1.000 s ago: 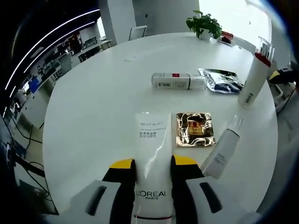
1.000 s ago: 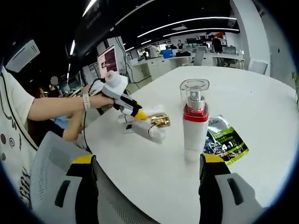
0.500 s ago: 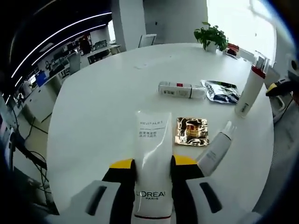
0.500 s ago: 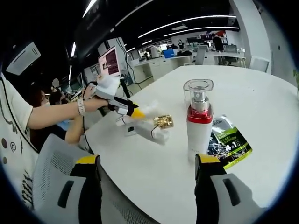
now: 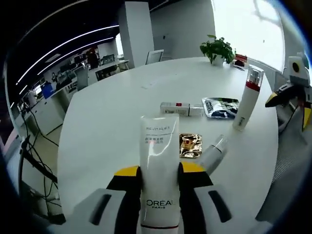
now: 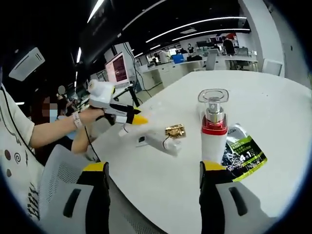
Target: Arrange the skincare products in the storage area until every visible bottle or jar stands upright without overlapping.
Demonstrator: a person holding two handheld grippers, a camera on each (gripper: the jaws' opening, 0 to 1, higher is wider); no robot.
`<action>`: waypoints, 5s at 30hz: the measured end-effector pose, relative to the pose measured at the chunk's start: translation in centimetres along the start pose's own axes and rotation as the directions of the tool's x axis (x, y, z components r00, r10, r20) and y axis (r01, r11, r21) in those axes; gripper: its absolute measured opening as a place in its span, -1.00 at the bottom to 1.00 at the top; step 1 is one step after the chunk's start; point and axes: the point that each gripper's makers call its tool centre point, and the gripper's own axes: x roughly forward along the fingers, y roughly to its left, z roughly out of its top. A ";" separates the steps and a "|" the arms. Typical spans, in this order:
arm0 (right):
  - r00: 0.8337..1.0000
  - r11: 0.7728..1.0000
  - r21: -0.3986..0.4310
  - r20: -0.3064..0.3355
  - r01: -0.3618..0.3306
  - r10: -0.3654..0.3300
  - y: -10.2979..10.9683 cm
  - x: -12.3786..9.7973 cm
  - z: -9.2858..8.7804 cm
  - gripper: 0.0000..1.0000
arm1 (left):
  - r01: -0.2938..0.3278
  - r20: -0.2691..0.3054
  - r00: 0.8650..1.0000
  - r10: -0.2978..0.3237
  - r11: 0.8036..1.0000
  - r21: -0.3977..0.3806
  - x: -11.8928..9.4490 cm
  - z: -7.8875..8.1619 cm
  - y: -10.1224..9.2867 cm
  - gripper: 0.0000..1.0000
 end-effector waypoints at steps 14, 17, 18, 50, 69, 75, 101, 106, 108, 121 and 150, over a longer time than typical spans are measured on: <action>1.000 1.000 -0.004 0.023 -0.017 0.017 0.4 0.0 0.7 0.41 | 0.064 0.084 0.994 -0.070 0.995 0.071 -2.3 2.9 -4.9 -0.48; 0.999 1.000 0.005 0.027 -0.029 0.029 0.5 -0.1 0.8 0.41 | 0.078 0.096 0.992 -0.085 0.994 0.076 -2.5 3.4 -6.0 -0.48; 0.999 0.999 0.012 0.025 -0.031 0.031 0.5 -0.1 0.8 0.40 | 0.086 0.105 0.990 -0.094 0.993 0.075 -2.7 3.7 -6.3 -0.48; 0.985 0.977 0.181 0.152 -0.108 0.081 -0.3 0.6 2.1 0.11 | 0.259 0.143 0.947 -0.287 0.947 0.188 -4.1 5.0 -16.0 -0.48; 0.959 0.902 0.377 0.260 -0.211 0.115 -0.1 1.3 3.2 -0.18 | 0.251 0.186 0.930 -0.317 0.917 0.309 -5.1 6.1 -18.6 -0.47; 0.949 0.875 0.418 0.290 -0.244 0.126 0.1 1.2 3.3 -0.30 | 0.251 0.210 0.921 -0.329 0.911 0.327 -5.3 6.7 -19.1 -0.47; 0.926 0.867 0.422 0.363 -0.264 0.105 0.0 0.2 5.3 -0.81 | 0.214 0.243 0.911 -0.334 0.884 0.416 -5.2 7.4 -19.6 -0.44; 0.932 0.900 0.362 0.346 -0.242 0.111 0.1 0.1 5.6 -0.82 | 0.228 0.238 0.905 -0.352 0.874 0.429 -5.3 7.5 -19.7 -0.43; 0.938 0.924 0.311 0.326 -0.223 0.116 0.1 0.1 5.6 -0.83 | 0.243 0.223 0.903 -0.367 0.866 0.437 -5.0 7.5 -19.8 -0.43; 0.948 0.974 -0.004 0.230 -0.225 0.220 1.1 -0.5 5.5 -0.84 | 0.388 0.136 0.853 -0.505 0.785 0.482 -5.3 6.8 -20.5 -0.45; 0.933 0.860 -0.361 -0.119 -0.360 0.340 2.8 -0.1 4.4 -0.82 | 0.590 0.025 0.759 -0.650 0.705 0.393 -3.1 6.0 -23.1 -0.55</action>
